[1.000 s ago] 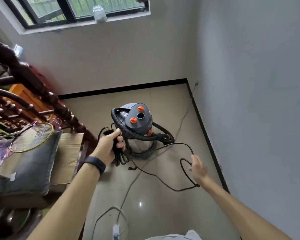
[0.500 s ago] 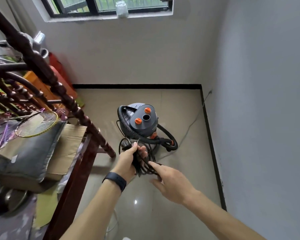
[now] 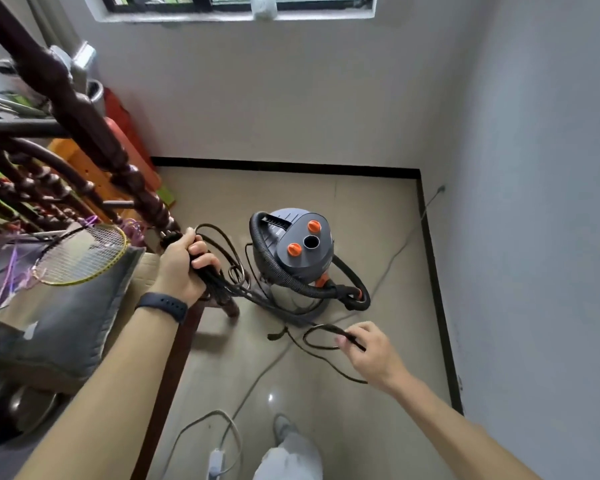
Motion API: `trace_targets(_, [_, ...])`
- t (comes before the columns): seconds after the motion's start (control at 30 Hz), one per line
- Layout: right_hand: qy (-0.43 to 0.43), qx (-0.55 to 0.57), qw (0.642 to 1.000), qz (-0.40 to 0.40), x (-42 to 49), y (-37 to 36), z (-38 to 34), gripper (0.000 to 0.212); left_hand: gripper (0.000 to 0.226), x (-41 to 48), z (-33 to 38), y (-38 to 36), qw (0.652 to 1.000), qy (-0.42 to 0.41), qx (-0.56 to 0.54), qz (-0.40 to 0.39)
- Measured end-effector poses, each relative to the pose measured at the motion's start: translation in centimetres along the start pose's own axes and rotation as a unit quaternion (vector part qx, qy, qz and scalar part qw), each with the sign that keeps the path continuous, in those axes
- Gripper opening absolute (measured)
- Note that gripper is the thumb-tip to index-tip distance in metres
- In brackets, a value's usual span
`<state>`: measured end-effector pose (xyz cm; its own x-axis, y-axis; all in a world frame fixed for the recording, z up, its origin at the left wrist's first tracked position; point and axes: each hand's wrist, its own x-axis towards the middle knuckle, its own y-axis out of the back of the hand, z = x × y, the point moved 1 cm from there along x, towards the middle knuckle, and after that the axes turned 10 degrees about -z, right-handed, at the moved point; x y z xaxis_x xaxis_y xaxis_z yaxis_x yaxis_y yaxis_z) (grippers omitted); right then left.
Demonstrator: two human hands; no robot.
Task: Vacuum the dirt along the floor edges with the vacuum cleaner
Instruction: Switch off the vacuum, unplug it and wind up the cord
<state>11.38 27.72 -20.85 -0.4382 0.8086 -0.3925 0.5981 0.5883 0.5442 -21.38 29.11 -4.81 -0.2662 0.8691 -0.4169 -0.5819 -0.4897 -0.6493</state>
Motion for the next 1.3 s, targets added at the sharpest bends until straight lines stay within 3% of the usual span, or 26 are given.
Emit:
trace_targets(0.07, [-0.077, -0.029, 0.994, -0.074, 1.5, 0.6, -0.4, 0.038, 0.035, 1.5, 2.1, 0.8, 1.000, 0.006, -0.008, -0.003])
trace_targets(0.13, [-0.157, 0.047, 0.981, -0.101, 2.8, 1.6, 0.1, 0.041, 0.033, 3.0, 3.9, 1.9, 0.999, 0.016, 0.048, -0.007])
trace_targets(0.23, [-0.249, 0.215, 0.944, -0.020, 4.3, 3.0, -1.7, 0.035, 0.029, 5.3, 3.8, 3.2, 0.981, 0.039, 0.192, -0.015])
trace_targets(0.3, [-0.267, 0.256, 0.928, 0.040, 6.6, 3.8, -4.6, 0.030, 0.026, 6.4, 2.1, 3.9, 0.973, 0.058, 0.224, -0.017])
trace_targets(0.43, [-0.155, 0.244, 0.955, 0.064, 10.9, 4.4, -12.8, 0.029, 0.024, 7.6, -2.8, 3.7, 0.965, 0.133, 0.223, -0.015])
trace_targets(0.53, [-0.034, 0.036, 0.999, -0.008, 12.0, 3.5, -16.5, 0.022, 0.033, 8.2, -5.9, 1.9, 0.965, 0.186, 0.182, -0.031])
trace_targets(0.6, [0.036, -0.132, 0.989, -0.063, 12.0, 2.3, -17.2, 0.020, 0.037, 8.8, -7.0, 0.4, 0.967, 0.198, 0.156, -0.041])
trace_targets(0.7, [0.092, -0.185, 0.975, -0.085, 12.5, 1.8, -16.4, 0.023, 0.029, 10.3, -7.2, -1.1, 0.968, 0.180, 0.168, -0.045])
trace_targets(0.77, [0.094, -0.125, 0.985, -0.080, 13.1, 2.4, -15.1, 0.014, 0.031, 11.7, -6.7, -1.7, 0.975, 0.177, 0.127, -0.031])
trace_targets(0.93, [-0.005, -0.006, 0.994, -0.111, 16.3, 5.0, -8.3, 0.031, 0.037, 17.3, -2.0, -2.7, 0.993, 0.120, 0.018, -0.005])
trace_targets(1.03, [-0.087, -0.037, 0.983, -0.159, 18.9, 6.8, -2.1, 0.041, 0.037, 21.2, 2.3, -2.8, 0.998, 0.037, 0.040, 0.019])
trace_targets(1.1, [-0.137, -0.007, 0.974, -0.182, 20.6, 8.3, 1.4, 0.035, 0.036, 23.3, 4.2, -3.0, 0.997, 0.013, 0.074, 0.036])
trace_targets(1.2, [-0.163, 0.101, 0.969, -0.154, 24.5, 9.8, 1.9, 0.041, 0.033, 25.8, 4.4, -4.2, 0.982, -0.008, 0.175, 0.068])
trace_targets(1.3, [-0.169, 0.233, 0.954, -0.082, 28.8, 11.4, -2.4, 0.050, 0.025, 26.7, 2.1, -5.0, 0.963, 0.009, 0.257, 0.083])
